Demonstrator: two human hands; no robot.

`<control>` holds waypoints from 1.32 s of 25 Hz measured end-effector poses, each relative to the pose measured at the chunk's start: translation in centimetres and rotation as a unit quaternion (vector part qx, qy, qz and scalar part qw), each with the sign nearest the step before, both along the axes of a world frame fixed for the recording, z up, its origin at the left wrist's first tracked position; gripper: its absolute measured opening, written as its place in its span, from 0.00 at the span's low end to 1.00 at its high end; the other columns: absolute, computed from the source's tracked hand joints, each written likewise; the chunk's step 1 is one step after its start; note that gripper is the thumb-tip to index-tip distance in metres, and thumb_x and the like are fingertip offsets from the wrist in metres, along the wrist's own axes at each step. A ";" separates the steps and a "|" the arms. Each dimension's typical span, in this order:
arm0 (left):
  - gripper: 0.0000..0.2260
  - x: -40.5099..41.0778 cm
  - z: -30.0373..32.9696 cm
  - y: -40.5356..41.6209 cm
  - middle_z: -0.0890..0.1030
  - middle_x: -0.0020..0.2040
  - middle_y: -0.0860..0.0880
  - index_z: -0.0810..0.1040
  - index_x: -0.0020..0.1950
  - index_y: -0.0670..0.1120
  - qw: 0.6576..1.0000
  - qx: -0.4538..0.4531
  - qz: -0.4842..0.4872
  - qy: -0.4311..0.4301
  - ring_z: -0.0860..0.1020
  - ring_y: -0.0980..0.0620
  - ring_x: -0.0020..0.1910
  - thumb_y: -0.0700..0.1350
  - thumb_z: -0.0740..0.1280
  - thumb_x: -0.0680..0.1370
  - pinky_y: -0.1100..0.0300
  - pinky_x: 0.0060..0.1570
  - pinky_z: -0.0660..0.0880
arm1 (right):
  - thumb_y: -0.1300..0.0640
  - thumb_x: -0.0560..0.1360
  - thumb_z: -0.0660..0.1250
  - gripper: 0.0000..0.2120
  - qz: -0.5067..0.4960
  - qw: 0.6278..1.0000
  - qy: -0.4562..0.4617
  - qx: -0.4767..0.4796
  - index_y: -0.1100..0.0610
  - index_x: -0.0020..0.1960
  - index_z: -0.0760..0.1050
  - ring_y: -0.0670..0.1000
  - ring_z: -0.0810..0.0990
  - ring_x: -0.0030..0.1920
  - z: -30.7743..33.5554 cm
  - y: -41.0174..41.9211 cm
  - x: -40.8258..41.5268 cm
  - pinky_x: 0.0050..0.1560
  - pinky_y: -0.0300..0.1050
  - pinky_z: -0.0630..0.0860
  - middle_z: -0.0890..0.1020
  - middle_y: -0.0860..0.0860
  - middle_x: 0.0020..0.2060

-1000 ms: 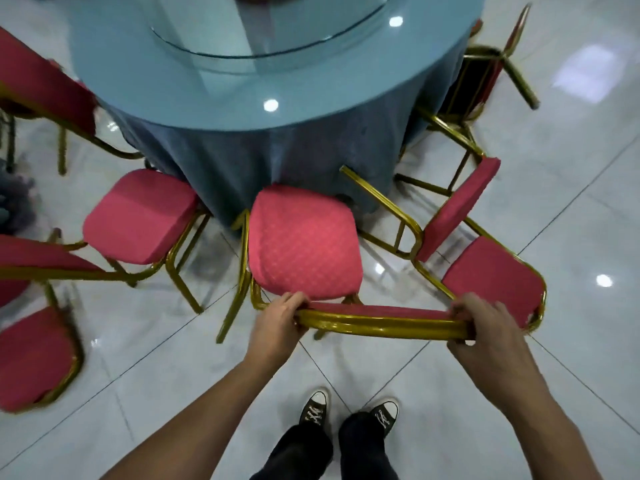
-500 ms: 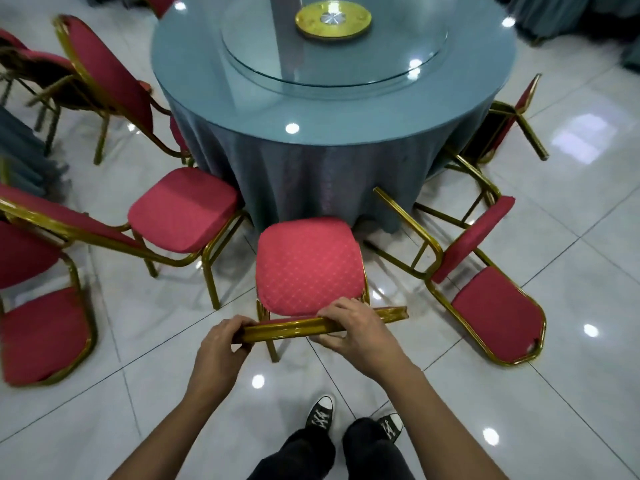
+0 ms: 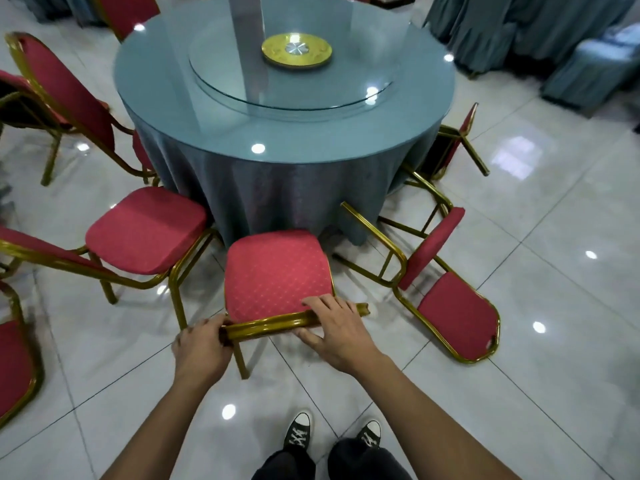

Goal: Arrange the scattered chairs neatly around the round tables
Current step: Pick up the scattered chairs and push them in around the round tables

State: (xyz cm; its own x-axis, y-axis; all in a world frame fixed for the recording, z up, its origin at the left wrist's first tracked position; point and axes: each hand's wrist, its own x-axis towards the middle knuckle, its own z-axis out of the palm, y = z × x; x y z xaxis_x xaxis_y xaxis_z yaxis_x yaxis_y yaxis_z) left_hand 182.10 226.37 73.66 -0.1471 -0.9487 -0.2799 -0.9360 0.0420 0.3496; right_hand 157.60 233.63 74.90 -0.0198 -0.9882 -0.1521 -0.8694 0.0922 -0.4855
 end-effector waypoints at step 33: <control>0.07 -74.2 -3.5 14.6 0.77 0.54 0.58 0.77 0.56 0.55 0.975 0.064 -0.145 0.156 0.73 0.53 0.56 0.47 0.63 0.80 0.54 0.61 0.68 | 0.57 0.80 0.64 0.12 -0.307 0.938 -0.155 0.045 0.44 0.60 0.75 0.38 0.78 0.51 -5.9 17.1 -70.2 0.51 0.36 0.75 0.78 0.40 0.53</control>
State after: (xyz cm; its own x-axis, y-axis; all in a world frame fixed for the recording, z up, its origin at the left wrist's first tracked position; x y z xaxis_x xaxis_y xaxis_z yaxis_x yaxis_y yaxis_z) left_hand 107.91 240.94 70.14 -0.5018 -0.8147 -0.2907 -0.7376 0.2274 0.6358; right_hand 87.36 250.71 69.04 -0.5213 -0.7886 -0.3263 -0.4574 0.5809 -0.6733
